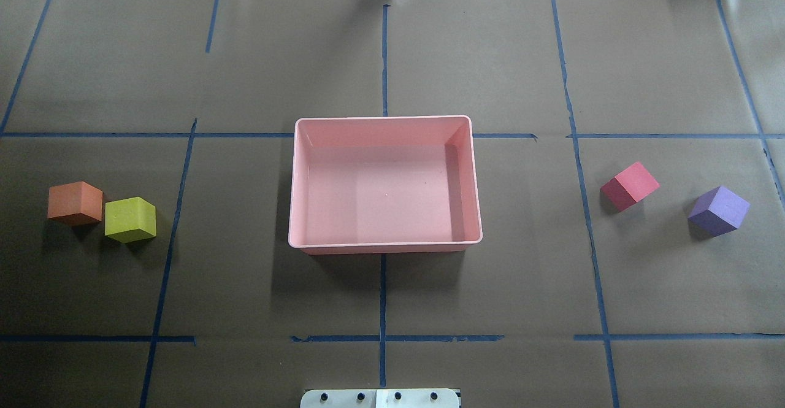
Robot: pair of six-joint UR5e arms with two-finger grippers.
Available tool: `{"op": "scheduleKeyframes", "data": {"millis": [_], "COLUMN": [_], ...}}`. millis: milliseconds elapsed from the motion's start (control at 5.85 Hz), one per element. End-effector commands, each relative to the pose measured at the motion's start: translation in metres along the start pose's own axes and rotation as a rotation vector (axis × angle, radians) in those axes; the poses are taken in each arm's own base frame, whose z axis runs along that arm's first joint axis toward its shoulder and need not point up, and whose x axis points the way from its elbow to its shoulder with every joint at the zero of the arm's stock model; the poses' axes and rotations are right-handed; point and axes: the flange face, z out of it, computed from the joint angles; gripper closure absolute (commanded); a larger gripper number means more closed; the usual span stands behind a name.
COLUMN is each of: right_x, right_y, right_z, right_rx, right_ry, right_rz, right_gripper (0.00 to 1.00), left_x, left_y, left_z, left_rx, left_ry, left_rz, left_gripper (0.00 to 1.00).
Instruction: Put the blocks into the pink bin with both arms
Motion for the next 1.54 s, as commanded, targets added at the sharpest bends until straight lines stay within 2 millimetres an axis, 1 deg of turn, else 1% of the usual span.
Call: {"op": "scheduleKeyframes", "data": {"millis": [0,171,342,513,684,855,1026,1197,1368], "right_x": [0.000,-0.001,-0.003,-0.017,-0.035,-0.051,-0.073,-0.071,-0.091], "right_y": [0.002,0.000,-0.005,-0.019,-0.036,-0.057,-0.078,-0.095,-0.112], "right_z": [0.001,0.000,-0.001,0.002,0.010,0.018,0.031,0.041,0.060], "right_rx": [0.003,0.007,0.010,0.005,-0.019,-0.038,-0.063,-0.064,-0.055], "right_ry": [-0.014,-0.010,-0.013,-0.055,-0.065,-0.063,-0.036,-0.020,-0.022], "right_rz": [0.004,-0.006,-0.008,-0.026,-0.013,0.051,0.087,0.118,0.238], "right_gripper": [0.00,0.00,0.00,0.00,0.00,0.01,0.02,0.01,0.01], "left_x": [0.000,0.001,0.001,0.001,-0.001,0.000,0.006,0.007,0.007], "left_y": [0.000,0.001,0.000,0.002,0.004,0.005,0.003,0.001,0.001], "left_z": [0.001,0.000,0.000,0.001,0.002,0.003,0.003,0.003,0.003], "left_rx": [-0.001,0.003,0.008,0.004,0.002,0.003,0.021,0.024,0.024], "left_ry": [0.003,0.008,0.008,0.010,0.012,0.020,0.087,0.090,0.090], "left_rz": [0.008,0.013,0.016,0.012,0.007,-0.002,-0.008,-0.001,-0.001], "left_gripper": [0.00,0.00,0.00,0.00,0.00,0.00,0.00,0.00,0.00]}}
